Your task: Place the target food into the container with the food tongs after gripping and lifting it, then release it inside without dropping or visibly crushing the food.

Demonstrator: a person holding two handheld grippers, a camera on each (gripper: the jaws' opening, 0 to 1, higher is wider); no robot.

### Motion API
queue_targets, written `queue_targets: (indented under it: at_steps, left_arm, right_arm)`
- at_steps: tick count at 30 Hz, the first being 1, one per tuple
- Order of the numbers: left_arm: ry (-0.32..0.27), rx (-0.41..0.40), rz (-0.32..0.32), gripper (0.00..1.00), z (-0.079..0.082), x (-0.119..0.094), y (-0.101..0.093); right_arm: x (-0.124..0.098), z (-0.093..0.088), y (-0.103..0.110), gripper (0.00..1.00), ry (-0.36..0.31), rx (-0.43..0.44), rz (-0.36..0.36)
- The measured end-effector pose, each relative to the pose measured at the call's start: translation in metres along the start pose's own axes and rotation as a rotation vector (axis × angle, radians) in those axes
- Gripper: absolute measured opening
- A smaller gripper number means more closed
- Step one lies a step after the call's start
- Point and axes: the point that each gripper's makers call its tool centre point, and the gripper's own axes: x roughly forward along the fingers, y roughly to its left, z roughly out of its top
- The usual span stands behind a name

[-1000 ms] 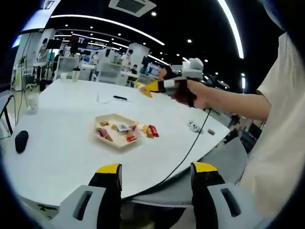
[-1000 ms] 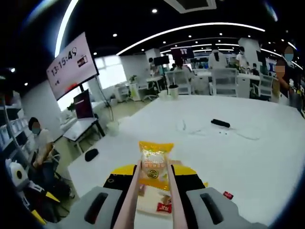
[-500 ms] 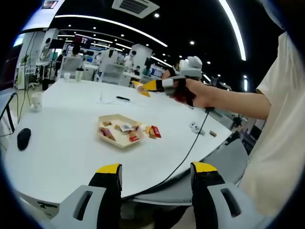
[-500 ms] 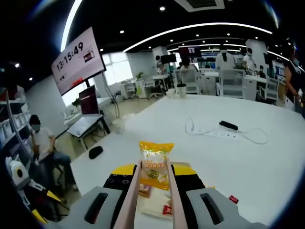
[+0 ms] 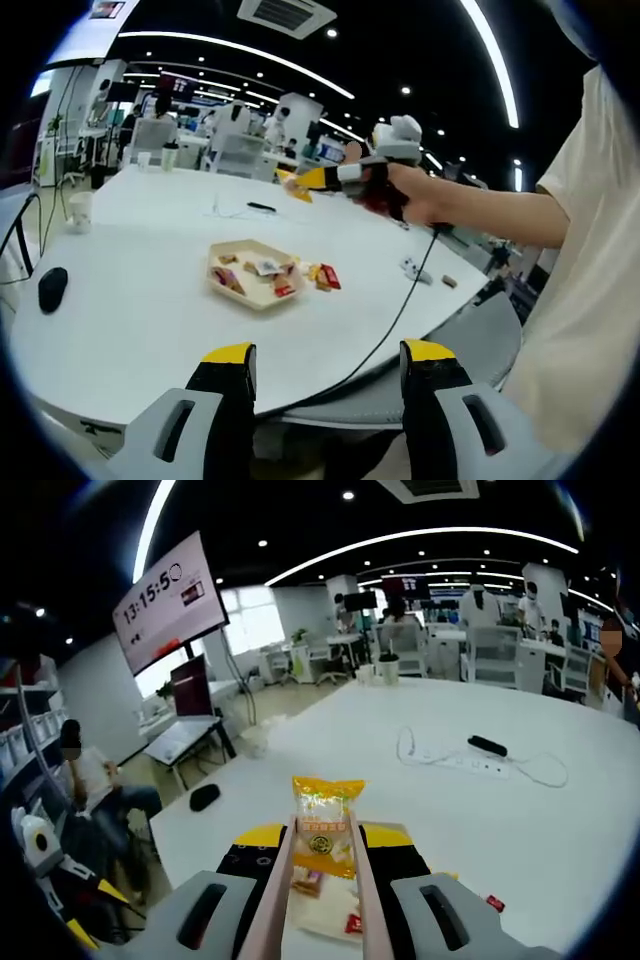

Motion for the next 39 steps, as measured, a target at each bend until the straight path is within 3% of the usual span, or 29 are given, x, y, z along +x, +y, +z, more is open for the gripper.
queue_targets:
  at_steps: [39]
  left_arm:
    - [-0.015, -0.026, 0.029, 0.57, -0.0041, -0.0047, 0.0084]
  right_arm:
    - [0.009, 0.0079, -0.0009, 0.28, 0.013, -0.032, 0.012]
